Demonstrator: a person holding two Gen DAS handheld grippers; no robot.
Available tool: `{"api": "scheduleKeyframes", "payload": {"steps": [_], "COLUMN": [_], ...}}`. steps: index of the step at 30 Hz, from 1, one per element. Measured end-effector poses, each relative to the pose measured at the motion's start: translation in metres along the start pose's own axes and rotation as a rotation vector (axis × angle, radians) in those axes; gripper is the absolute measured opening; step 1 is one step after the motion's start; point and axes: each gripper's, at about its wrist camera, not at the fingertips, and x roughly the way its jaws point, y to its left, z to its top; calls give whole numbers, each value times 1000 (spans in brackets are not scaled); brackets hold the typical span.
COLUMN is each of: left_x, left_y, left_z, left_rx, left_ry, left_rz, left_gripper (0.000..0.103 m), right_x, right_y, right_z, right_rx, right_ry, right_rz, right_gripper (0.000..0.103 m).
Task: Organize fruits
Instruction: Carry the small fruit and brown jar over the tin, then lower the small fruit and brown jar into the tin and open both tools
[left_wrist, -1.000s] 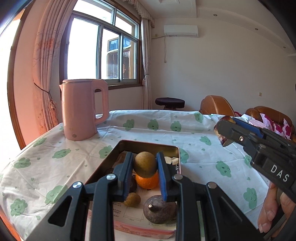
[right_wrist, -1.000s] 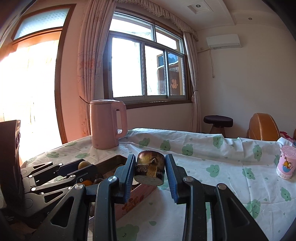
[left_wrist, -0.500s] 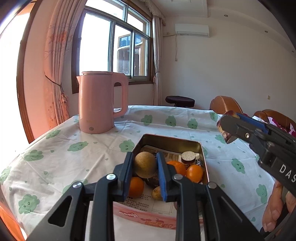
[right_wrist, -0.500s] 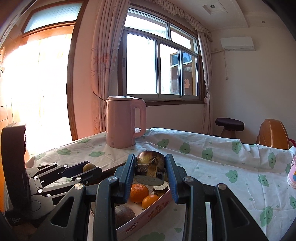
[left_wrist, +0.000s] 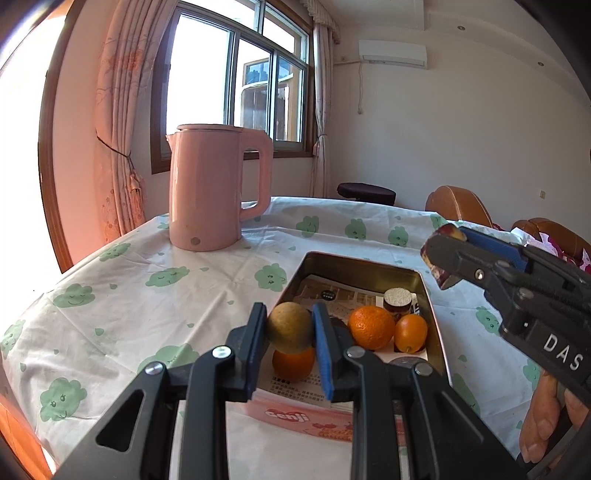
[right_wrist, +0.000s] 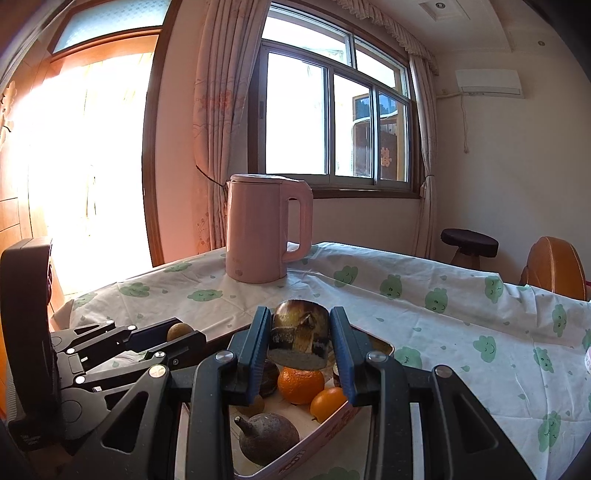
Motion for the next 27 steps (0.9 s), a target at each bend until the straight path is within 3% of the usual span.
{"api": "scheduleKeyframes", "payload": {"steps": [14,27], "left_x": [13,19], "left_y": [-2,-4], "left_z": [-12,-17], "left_rx": [7,9], "left_ry": [73,106], "left_rz": [-19,-26], "left_gripper": [27,27], "right_x": [28,40], "right_y": [-1,-1], "right_z": [-18,-28], "right_rx": [32,34], "right_ry": [123,178], "right_rz": [26,34], "right_gripper": [35,35]}}
